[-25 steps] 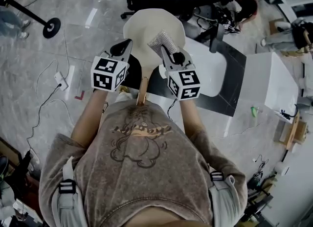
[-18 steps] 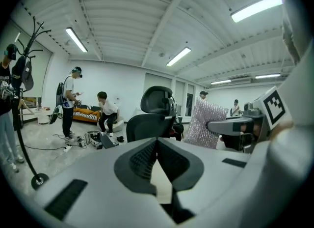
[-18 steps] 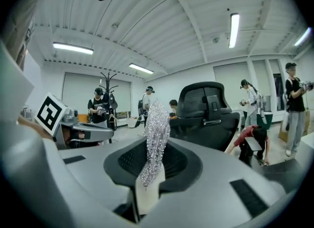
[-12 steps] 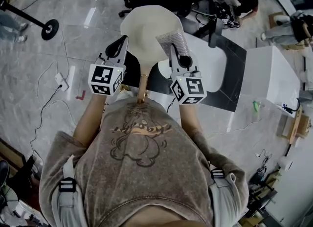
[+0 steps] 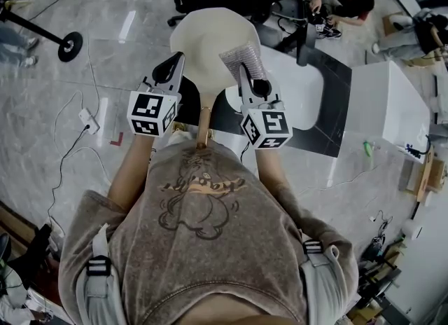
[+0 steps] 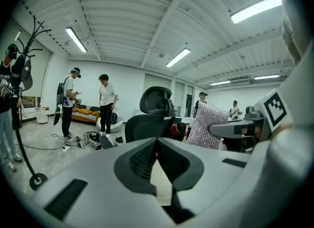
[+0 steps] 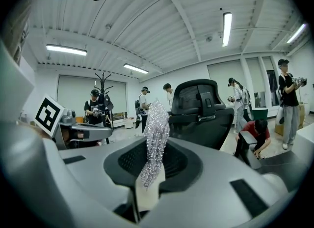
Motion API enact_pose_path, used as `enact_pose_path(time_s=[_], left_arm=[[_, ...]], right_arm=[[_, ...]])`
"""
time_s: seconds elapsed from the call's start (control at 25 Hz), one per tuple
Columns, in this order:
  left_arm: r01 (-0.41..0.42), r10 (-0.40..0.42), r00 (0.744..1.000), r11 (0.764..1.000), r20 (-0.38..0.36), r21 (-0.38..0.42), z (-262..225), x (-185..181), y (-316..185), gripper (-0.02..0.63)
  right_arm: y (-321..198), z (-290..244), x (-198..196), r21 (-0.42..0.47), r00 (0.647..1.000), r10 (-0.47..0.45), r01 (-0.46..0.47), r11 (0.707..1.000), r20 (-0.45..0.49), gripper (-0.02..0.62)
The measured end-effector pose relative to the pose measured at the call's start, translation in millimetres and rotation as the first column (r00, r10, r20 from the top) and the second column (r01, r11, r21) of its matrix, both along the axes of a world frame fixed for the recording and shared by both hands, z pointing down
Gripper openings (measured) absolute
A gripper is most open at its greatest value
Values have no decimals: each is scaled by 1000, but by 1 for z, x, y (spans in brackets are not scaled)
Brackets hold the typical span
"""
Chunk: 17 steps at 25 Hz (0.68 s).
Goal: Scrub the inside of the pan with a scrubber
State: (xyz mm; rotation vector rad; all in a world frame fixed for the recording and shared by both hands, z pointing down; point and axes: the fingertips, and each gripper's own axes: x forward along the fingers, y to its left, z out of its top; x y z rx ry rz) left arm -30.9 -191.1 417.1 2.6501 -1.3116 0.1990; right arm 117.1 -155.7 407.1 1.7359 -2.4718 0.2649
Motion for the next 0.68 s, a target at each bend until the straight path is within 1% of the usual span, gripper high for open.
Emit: enact_pose_path(time_s=[0.36, 0.68], left_arm=[[15, -15, 1000, 1000, 10, -14, 6, -1, 1, 18], [26, -25, 1000, 999, 14, -29, 9, -3, 3, 18]], right_arm=[[5, 7, -2, -33, 1000, -15, 15, 999, 6, 76], [6, 6, -5, -40, 999, -33, 33, 999, 11, 77]])
